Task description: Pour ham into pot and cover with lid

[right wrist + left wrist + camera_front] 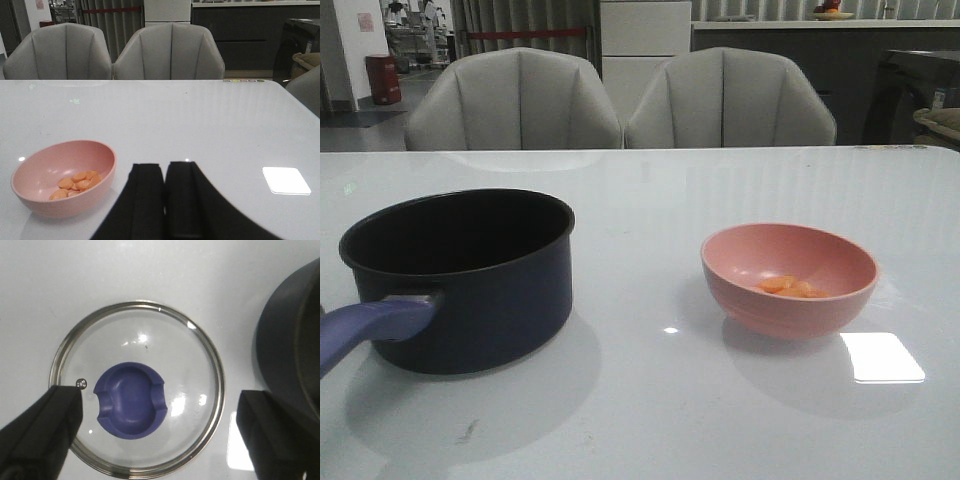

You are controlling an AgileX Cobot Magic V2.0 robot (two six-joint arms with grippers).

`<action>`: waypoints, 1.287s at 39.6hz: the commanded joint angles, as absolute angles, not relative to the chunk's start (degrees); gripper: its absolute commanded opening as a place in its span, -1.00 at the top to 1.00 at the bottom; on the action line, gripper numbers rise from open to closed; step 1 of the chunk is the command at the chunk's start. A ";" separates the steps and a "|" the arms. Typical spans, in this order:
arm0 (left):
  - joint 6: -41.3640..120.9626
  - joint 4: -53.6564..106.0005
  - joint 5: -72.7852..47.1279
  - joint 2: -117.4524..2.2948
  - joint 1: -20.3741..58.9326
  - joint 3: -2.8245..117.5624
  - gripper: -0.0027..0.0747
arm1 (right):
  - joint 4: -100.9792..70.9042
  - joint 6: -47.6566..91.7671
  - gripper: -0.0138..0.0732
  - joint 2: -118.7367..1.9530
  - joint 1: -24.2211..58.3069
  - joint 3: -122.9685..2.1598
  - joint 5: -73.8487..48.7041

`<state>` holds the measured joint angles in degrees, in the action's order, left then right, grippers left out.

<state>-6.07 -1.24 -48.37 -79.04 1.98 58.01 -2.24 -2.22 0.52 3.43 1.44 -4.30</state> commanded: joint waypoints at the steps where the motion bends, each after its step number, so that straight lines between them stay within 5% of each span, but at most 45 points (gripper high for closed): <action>1: -6.17 -1.04 -43.22 -70.83 2.55 56.28 -0.72 | -1.63 -2.15 0.37 1.68 3.03 2.06 0.55; 15: -6.17 4.02 -25.51 -42.81 4.74 37.56 -0.72 | -1.63 -2.15 0.37 1.68 3.03 2.06 0.55; 37: -6.17 2.45 -17.85 -1.17 12.43 20.38 -0.72 | -1.63 -2.15 0.37 1.62 3.02 2.06 0.55; 51: -6.17 2.45 -17.81 0.86 12.57 18.80 -0.72 | -1.63 -2.15 0.37 1.49 3.02 1.67 8.83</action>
